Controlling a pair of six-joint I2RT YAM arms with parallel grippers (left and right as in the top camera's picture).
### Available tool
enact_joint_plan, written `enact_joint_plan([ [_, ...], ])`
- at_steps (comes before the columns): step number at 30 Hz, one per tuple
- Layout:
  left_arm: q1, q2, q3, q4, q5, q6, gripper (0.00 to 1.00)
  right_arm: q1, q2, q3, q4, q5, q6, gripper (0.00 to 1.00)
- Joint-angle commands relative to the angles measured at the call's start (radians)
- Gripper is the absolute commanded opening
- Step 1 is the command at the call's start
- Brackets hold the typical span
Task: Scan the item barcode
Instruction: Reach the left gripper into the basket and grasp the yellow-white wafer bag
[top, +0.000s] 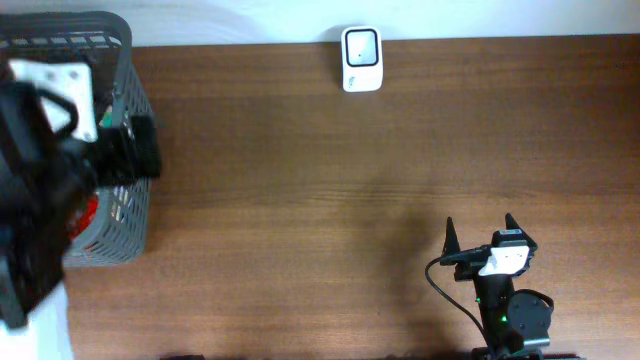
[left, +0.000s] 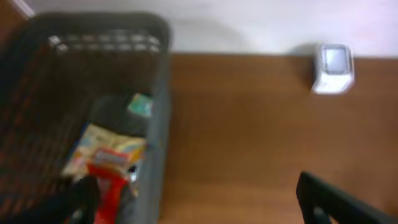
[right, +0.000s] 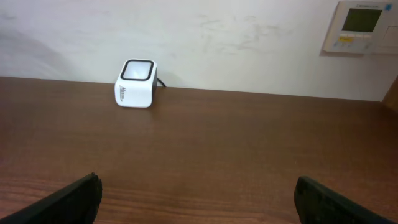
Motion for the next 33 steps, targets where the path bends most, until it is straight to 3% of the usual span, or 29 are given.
enact_joint_plan([
  [1, 0.077, 0.174, 0.187, -0.093, -0.071, -0.070, 0.99, -0.005, -0.006, -0.008, -0.003, 0.015, 0.001, 0.98],
  [8, 0.238, 0.289, 0.230, -0.058, 0.158, -0.070, 0.99, -0.005, -0.006, -0.008, -0.003, 0.015, 0.001, 0.98],
  [11, 0.245, 0.291, 0.230, -0.014, 0.137, -0.085, 0.99, -0.005, -0.006, -0.008, -0.003, 0.015, 0.001, 0.98],
  [15, 0.330, 0.301, 0.230, -0.028, -0.087, -0.349, 0.99, -0.005, -0.006, -0.008, -0.003, 0.015, 0.001, 0.98],
  [19, 0.448, 0.339, 0.230, -0.047, -0.135, -0.521, 0.99, -0.005, -0.006, -0.008, -0.003, 0.015, 0.001, 0.99],
  [33, 0.485, 0.623, 0.227, -0.082, -0.107, -0.530, 0.99, -0.005, -0.006, -0.008, -0.003, 0.015, 0.001, 0.98],
])
